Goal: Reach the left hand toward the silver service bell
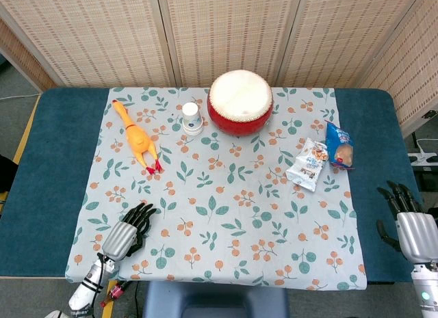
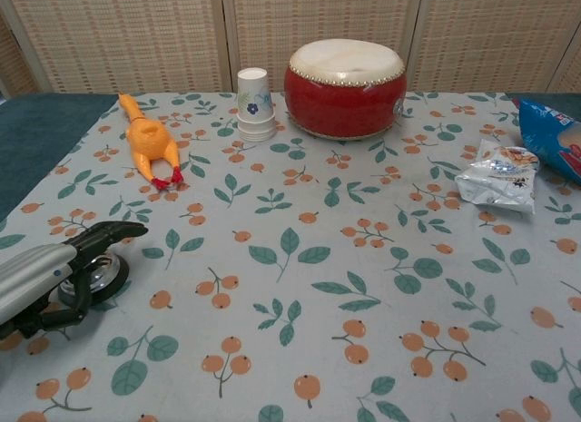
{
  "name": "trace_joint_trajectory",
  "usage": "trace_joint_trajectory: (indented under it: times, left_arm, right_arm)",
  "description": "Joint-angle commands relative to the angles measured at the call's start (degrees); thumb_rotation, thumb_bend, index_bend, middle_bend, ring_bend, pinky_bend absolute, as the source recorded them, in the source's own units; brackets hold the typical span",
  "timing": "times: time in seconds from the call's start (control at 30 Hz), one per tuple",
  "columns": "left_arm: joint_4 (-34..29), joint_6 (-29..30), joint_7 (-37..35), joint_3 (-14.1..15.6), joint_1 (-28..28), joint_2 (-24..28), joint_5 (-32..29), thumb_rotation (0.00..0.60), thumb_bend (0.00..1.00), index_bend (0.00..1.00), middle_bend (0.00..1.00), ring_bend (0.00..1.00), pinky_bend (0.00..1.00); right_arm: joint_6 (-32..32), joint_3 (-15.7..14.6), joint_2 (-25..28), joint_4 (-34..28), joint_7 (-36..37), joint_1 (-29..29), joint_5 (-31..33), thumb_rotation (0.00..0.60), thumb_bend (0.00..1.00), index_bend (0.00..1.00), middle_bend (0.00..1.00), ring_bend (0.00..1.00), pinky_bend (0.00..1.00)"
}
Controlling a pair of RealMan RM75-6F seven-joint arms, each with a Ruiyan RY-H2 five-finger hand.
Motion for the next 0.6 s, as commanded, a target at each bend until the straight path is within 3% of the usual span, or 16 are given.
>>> trace_joint_trajectory:
  times: [0.03, 0.23, 0.37, 0.47, 0.6]
  left_arm:
    - [-4.6, 4.9, 3.2, -1.1, -0.1, 3.9, 1.0, 0.6, 1.0, 0.0, 0.0, 0.0, 0.11]
    - [-20.9, 10.1, 17.6, -2.0, 1.5, 19.1, 1.4, 0.6, 1.0, 0.0, 0.0, 0.0, 0.11]
    - [-27.2, 10.2, 23.8, -1.8, 4.8, 27.1, -2.7, 0.6, 1.0, 0.06, 0.07, 0.07, 0.22]
    - [-29.7, 9.6, 24.5, -2.4, 7.6, 30.0, -7.9, 0.6, 1.0, 0.1, 0.17, 0.11, 0.25]
    - [-30.7, 7.7, 23.2, -3.1, 7.9, 31.8, -10.1, 0.6, 1.0, 0.09, 0.17, 0.13, 0.26]
  right_arm:
    - [-0.2, 0.0, 0.1, -0.1, 0.0, 0.1, 0.0, 0.6, 0.38, 0.15, 0.03, 0.0, 0.25]
    - [-1.0, 0.1, 0.1, -0.2, -0.2, 0.5, 0.7, 0.6, 0.38, 0.15, 0.03, 0.0, 0.25]
    - [-1.3, 0.4, 0.0, -0.4, -0.7, 0.7, 1.4, 0.6, 0.38, 0.15, 0.03, 0.0, 0.25]
    - [-0.4, 0.6, -0.5, -0.2, -1.3, 0.4, 1.2, 0.6, 0.38, 0.15, 0.03, 0.0, 0.25]
    - [1.5, 1.0, -1.7, 0.5, -2.1, 0.0, 1.0, 0.6, 0.38, 0.15, 0.03, 0.0, 0.25]
